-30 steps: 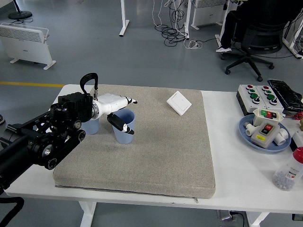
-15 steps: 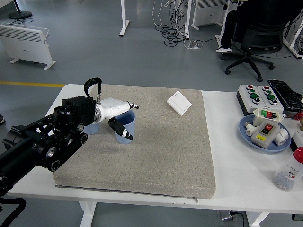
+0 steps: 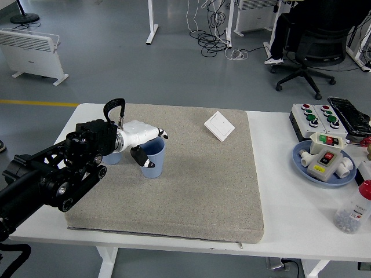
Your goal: Push cup pick cup insert cup
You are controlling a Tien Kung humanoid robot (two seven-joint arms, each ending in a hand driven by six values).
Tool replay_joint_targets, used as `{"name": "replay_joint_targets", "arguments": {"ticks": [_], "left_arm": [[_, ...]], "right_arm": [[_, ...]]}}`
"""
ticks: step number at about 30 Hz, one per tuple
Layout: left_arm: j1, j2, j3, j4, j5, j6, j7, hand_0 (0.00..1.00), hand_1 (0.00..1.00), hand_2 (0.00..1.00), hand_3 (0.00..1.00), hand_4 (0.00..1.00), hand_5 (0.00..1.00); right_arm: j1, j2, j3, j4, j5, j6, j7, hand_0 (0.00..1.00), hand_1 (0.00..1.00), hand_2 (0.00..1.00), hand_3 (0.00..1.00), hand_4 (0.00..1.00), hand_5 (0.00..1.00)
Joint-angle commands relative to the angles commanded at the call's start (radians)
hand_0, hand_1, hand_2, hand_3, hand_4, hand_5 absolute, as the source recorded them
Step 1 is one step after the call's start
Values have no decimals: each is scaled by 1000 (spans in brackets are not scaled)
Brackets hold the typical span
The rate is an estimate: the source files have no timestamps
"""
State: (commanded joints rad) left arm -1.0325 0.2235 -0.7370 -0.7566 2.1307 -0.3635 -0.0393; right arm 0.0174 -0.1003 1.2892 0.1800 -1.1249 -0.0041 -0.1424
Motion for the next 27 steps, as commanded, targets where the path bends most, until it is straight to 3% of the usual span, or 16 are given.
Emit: {"name": "replay_joint_targets", "arguments": {"ticks": [1, 7, 8, 12, 14, 17, 23, 27], "left_arm": [[0, 0, 0, 0, 0, -2, 1, 365, 563, 684, 661, 636, 2], [4, 6, -7, -16, -19, -21, 7, 365, 563, 684, 661, 636, 2], [7, 9, -10, -26, -25, -25, 9, 363, 535, 553, 553, 570, 2], [15, 24, -20, -66, -41, -38, 18, 363, 535, 553, 553, 570, 2], [20, 45, -28, -116, -57, -57, 33, 366, 519, 507, 503, 538, 2], [22, 67, -42, -187, -85, -77, 52, 366, 519, 507, 503, 538, 2], [-7, 105, -62, -307, -111, -110, 89, 366, 507, 486, 497, 521, 2], [-28, 130, -99, -335, -134, -133, 101, 365, 502, 480, 489, 549, 2]], "right_arm": [[0, 0, 0, 0, 0, 0, 0, 697, 602, 613, 545, 104, 416], [0, 0, 3, 0, -1, -1, 1, 697, 602, 613, 545, 104, 416], [1, 0, 4, 0, -2, -2, 1, 697, 601, 612, 544, 104, 417], [1, 0, 7, 0, -3, -2, 2, 697, 601, 612, 544, 104, 417], [1, 1, 10, 0, -2, -3, 3, 696, 601, 610, 545, 103, 415], [1, 1, 13, 0, -2, -4, 4, 696, 601, 610, 545, 103, 415], [0, 1, 22, 0, -11, -6, 4, 696, 601, 609, 544, 103, 416], [0, 1, 23, 0, -11, -6, 3, 696, 601, 609, 544, 102, 415]]}}
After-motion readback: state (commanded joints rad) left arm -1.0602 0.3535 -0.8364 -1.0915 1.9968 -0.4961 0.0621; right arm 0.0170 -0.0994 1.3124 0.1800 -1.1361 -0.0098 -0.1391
